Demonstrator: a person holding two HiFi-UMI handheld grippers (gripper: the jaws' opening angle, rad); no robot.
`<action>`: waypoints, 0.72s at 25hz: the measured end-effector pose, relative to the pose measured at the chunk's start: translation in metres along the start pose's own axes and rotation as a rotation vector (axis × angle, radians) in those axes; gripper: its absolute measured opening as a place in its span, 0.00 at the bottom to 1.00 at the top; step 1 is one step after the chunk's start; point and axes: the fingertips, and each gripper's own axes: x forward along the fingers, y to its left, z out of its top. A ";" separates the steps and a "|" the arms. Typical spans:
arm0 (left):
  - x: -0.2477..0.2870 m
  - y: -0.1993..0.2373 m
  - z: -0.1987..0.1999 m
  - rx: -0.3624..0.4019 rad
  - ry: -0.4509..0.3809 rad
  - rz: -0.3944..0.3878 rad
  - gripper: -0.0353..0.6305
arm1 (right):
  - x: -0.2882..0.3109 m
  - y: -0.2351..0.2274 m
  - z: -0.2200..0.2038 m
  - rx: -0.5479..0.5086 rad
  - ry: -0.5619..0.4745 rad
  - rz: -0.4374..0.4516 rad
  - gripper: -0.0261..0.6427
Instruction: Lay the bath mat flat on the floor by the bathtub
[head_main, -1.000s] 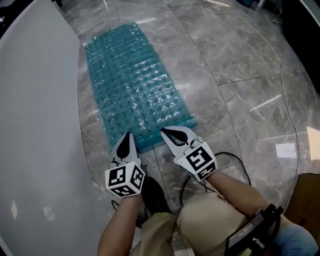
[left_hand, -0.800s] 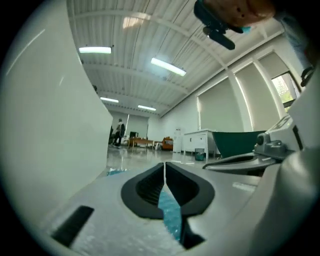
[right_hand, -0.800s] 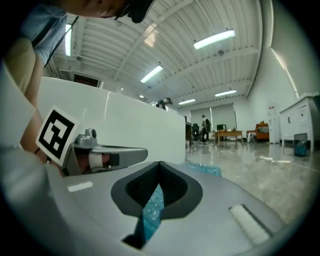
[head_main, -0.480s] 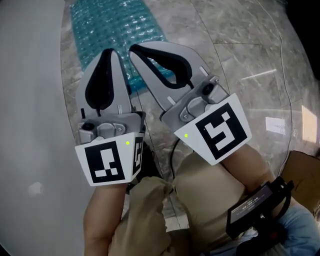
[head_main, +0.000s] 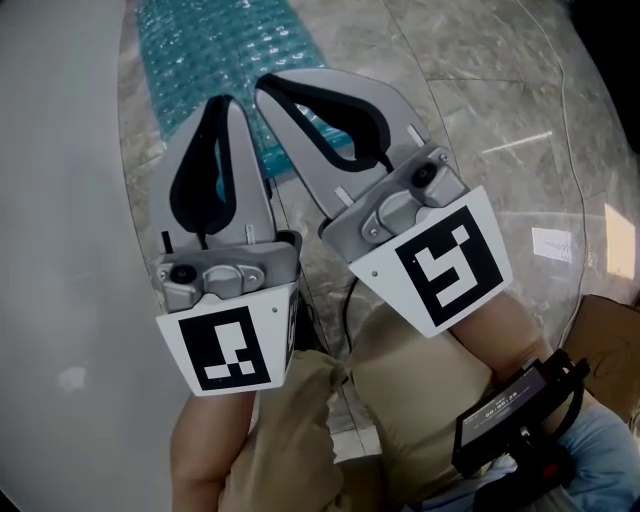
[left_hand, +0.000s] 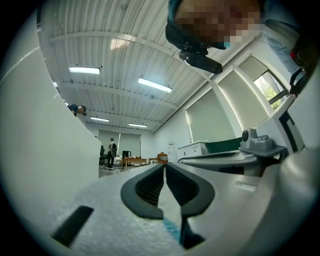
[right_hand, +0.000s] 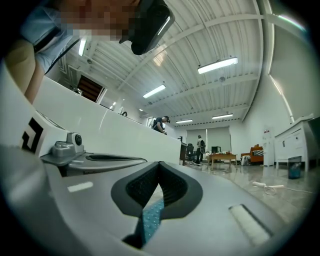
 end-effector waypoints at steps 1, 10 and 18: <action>0.000 0.000 0.000 0.002 0.000 0.001 0.09 | 0.000 -0.001 0.000 -0.001 0.002 -0.003 0.05; 0.000 0.003 0.001 0.004 0.003 0.004 0.09 | -0.003 -0.001 0.000 -0.017 0.001 -0.008 0.05; 0.001 0.004 0.005 0.002 0.003 0.017 0.09 | -0.004 0.000 0.003 -0.017 -0.005 -0.009 0.05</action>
